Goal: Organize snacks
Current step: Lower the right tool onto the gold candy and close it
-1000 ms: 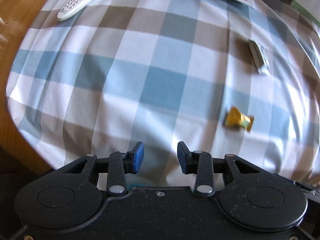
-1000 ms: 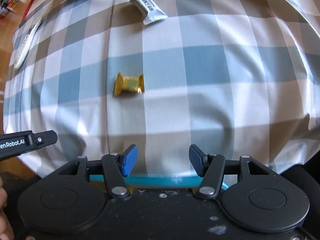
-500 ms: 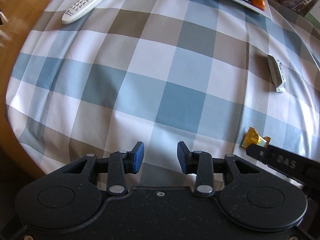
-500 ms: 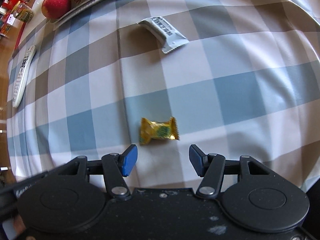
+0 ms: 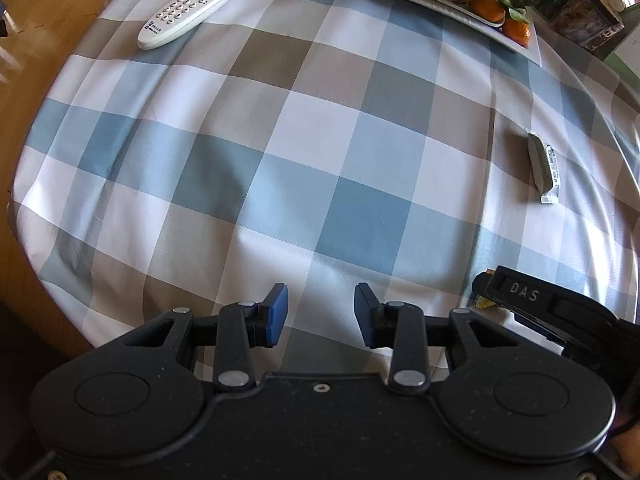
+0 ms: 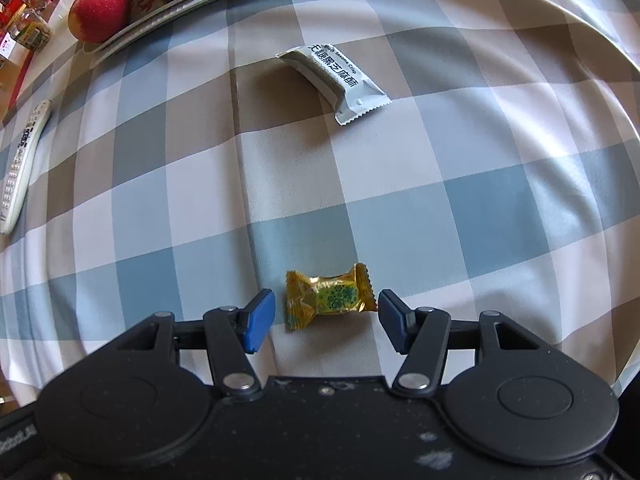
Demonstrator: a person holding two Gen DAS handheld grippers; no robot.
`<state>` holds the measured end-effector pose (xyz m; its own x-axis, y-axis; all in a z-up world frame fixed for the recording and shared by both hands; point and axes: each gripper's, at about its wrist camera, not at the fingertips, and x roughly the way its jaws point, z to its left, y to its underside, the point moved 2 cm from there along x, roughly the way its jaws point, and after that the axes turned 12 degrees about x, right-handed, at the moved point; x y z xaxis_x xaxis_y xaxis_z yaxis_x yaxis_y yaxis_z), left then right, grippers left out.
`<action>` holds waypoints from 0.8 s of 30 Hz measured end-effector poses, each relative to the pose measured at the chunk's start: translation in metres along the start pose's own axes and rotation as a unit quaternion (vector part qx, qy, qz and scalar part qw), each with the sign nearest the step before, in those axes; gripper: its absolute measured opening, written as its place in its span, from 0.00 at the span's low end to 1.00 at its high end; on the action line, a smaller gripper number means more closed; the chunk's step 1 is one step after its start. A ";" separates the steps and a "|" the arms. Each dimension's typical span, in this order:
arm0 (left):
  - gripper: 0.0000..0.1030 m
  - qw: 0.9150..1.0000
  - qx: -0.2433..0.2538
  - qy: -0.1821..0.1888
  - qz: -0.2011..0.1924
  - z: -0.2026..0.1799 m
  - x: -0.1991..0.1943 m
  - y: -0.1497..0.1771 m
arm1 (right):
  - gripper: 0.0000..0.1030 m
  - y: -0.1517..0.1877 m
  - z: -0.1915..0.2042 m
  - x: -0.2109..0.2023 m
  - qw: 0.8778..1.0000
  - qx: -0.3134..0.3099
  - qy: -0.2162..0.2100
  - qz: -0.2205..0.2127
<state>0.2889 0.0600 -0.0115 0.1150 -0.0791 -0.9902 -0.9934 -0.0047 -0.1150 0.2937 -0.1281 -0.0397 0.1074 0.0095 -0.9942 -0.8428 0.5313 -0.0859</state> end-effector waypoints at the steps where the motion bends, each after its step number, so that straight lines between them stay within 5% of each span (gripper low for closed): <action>1: 0.44 1.000 0.000 0.001 0.000 0.000 0.000 0.000 | 0.58 0.000 0.000 0.001 1.000 0.001 0.002 -0.001; 9: 0.44 1.000 0.001 0.011 0.001 0.000 -0.002 0.001 | 0.57 0.001 0.003 0.008 1.000 -0.006 0.014 -0.009; 15: 0.44 1.000 -0.004 0.016 0.004 0.001 0.000 0.001 | 0.42 0.008 0.008 0.006 0.999 -0.026 0.031 -0.029; 24: 0.44 1.000 -0.002 0.011 0.011 -0.001 0.006 0.000 | 0.36 0.001 -0.011 0.001 1.000 -0.009 0.017 -0.010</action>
<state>0.2894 0.0590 -0.0173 0.0931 -0.1010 -0.9905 -0.9957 -0.0063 -0.0929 0.2868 -0.1370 -0.0417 0.1068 -0.0311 -0.9938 -0.8501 0.5155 -0.1075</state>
